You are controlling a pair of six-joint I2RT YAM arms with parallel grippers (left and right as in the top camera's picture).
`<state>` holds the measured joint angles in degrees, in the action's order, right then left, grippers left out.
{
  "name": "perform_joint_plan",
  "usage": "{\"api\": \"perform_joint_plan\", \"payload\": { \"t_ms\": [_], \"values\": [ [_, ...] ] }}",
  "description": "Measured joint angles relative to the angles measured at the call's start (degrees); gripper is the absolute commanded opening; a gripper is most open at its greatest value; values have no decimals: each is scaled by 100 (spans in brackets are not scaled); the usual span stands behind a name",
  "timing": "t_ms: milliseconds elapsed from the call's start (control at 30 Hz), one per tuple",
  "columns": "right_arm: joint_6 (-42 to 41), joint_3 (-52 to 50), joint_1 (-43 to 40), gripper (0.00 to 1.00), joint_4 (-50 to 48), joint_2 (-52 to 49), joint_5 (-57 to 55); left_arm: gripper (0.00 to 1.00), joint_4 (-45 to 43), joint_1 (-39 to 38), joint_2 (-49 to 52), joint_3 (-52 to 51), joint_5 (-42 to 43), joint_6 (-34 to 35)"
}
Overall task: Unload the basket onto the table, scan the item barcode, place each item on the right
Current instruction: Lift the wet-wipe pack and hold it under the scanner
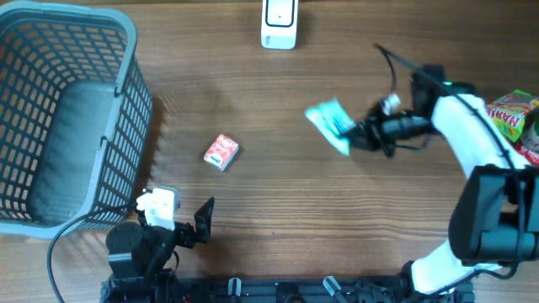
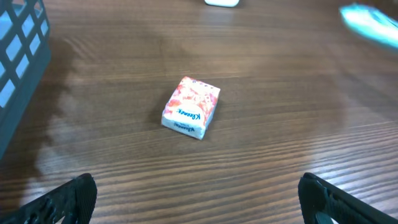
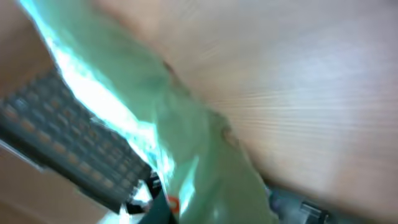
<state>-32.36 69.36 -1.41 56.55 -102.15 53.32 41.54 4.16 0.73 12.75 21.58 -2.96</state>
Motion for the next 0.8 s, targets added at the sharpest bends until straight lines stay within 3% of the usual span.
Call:
{"api": "perform_joint_plan", "payload": {
  "t_ms": [100,200,333,467,667,800],
  "values": [
    [-389,-39,444,4,-2225,-7,101,100,4,0,2,-2,0,0],
    [-1329,4,850,5,-4439,-13,-511,100,11,0,0,0,0,0],
    [-2520,4,1141,5,-5281,-44,-1768,100,7,0,0,-2,0,0],
    [-3602,17,1292,5,-6712,-481,-2435,100,4,0,0,-2,-2,0],
    [-4701,861,1582,5,-7184,-2149,-2791,100,7,0,0,-2,0,0],
    [-5075,2284,1893,5,-6430,-3016,-3036,100,7,0,0,-2,0,0]
  ]
}}
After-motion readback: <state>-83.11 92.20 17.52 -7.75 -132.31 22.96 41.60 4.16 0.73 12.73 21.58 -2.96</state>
